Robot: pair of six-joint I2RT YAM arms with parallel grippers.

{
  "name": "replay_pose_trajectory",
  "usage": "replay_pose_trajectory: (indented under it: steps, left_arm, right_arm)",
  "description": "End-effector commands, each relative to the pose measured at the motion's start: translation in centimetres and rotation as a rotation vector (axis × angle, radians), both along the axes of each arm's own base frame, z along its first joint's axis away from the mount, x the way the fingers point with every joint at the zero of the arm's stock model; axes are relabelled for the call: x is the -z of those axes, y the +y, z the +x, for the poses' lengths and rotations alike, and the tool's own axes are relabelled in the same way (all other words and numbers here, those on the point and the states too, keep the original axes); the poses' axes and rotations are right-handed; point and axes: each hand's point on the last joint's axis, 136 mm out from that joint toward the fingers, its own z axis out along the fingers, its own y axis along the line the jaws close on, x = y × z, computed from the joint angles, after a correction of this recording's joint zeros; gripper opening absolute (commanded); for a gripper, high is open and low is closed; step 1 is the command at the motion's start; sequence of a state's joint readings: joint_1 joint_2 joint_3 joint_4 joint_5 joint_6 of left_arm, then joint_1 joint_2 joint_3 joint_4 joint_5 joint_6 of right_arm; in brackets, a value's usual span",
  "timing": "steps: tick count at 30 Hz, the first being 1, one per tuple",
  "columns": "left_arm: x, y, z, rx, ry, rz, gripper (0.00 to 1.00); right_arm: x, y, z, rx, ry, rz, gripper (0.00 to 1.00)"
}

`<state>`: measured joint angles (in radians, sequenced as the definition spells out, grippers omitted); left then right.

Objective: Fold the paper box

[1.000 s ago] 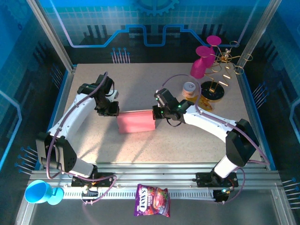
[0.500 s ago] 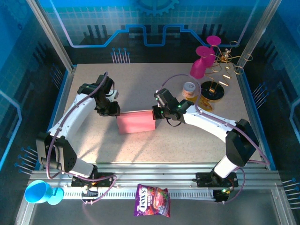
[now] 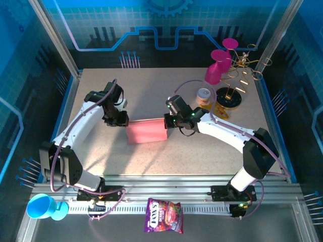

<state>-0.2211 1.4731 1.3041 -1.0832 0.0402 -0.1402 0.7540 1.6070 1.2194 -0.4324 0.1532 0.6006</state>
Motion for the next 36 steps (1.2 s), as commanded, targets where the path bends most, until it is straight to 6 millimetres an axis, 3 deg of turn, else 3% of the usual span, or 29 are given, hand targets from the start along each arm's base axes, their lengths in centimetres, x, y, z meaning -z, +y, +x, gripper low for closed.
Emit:
replay_pose_trajectory:
  steps: [1, 11, 23, 36]
  left_arm:
    - [0.2, -0.2, 0.2, 0.005, -0.001, 0.004, 0.20]
    - [-0.6, -0.2, 0.0, -0.012, 0.027, 0.001, 0.04]
    - [-1.7, -1.0, -1.2, -0.108, 0.164, -0.044, 0.02]
    - [-3.7, -2.6, -0.5, -0.177, 0.237, -0.125, 0.04]
  right_arm:
    - [2.1, -0.6, -1.5, -0.024, 0.078, -0.067, 0.00]
    - [2.2, -0.7, -1.7, -0.031, 0.078, -0.071, 0.00]
    - [2.1, -0.6, -1.6, -0.034, 0.077, -0.081, 0.00]
    - [2.0, -0.3, -1.6, -0.036, 0.071, -0.086, 0.00]
